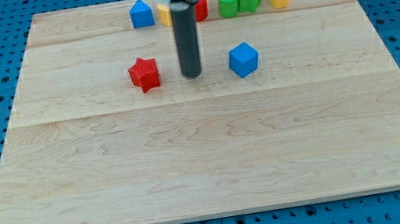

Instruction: Move the blue cube to the line of the blocks

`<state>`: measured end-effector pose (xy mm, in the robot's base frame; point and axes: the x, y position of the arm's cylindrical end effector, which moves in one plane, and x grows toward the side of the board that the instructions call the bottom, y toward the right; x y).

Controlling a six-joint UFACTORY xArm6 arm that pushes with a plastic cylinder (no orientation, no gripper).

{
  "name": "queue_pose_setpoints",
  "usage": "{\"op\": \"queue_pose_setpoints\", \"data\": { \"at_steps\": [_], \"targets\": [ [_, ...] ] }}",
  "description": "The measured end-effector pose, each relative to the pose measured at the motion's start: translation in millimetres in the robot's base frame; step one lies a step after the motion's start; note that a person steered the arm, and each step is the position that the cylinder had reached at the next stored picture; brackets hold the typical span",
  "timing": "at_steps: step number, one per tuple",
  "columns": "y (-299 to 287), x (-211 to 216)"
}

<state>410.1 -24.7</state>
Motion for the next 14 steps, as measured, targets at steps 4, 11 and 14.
{"op": "queue_pose_setpoints", "data": {
  "at_steps": [4,11,14],
  "targets": [
    [-56,14],
    [-121,-163],
    [8,-79]
  ]
}}
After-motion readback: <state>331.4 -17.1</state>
